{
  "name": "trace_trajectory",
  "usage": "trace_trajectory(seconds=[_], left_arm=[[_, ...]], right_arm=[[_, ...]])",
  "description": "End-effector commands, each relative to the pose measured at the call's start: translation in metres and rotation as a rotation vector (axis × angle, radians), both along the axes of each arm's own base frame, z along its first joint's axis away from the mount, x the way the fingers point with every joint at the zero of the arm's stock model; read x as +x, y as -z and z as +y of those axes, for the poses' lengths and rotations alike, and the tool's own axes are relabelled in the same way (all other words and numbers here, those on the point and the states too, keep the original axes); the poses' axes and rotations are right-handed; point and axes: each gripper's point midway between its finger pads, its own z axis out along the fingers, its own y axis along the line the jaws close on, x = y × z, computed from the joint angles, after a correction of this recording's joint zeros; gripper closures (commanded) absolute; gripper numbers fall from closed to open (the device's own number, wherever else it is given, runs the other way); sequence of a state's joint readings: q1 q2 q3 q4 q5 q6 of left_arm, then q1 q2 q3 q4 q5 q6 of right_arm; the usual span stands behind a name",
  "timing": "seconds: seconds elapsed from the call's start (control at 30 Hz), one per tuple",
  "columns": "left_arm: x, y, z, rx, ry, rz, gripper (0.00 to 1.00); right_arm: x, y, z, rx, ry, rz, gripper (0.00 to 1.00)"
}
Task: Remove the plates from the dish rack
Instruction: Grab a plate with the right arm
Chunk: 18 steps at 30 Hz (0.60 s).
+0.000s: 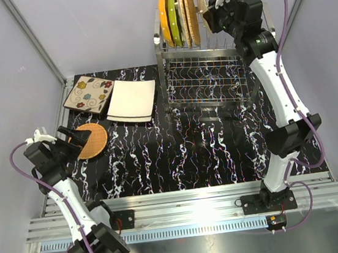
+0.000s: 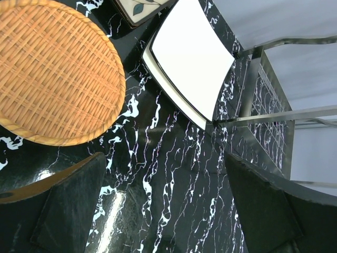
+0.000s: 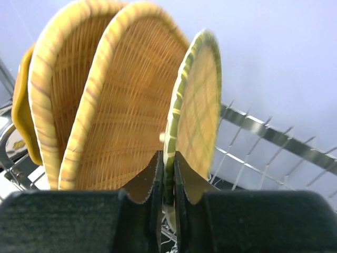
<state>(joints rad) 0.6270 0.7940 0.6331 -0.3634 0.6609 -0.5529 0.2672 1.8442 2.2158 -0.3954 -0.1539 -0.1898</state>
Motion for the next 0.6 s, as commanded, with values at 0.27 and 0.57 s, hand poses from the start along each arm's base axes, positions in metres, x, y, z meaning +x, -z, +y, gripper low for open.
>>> trace_trajectory(seconds=[0.27, 0.57], left_arm=[[0.008, -0.028, -0.013, 0.009, 0.088, -0.102, 0.01], [0.009, -0.036, -0.028, -0.043, 0.155, -0.13, 0.01]], right_arm=[[-0.052, -0.114, -0.027, 0.094, 0.031, -0.294, 1.0], [-0.078, -0.134, -0.034, -0.026, 0.019, -0.421, 1.0]])
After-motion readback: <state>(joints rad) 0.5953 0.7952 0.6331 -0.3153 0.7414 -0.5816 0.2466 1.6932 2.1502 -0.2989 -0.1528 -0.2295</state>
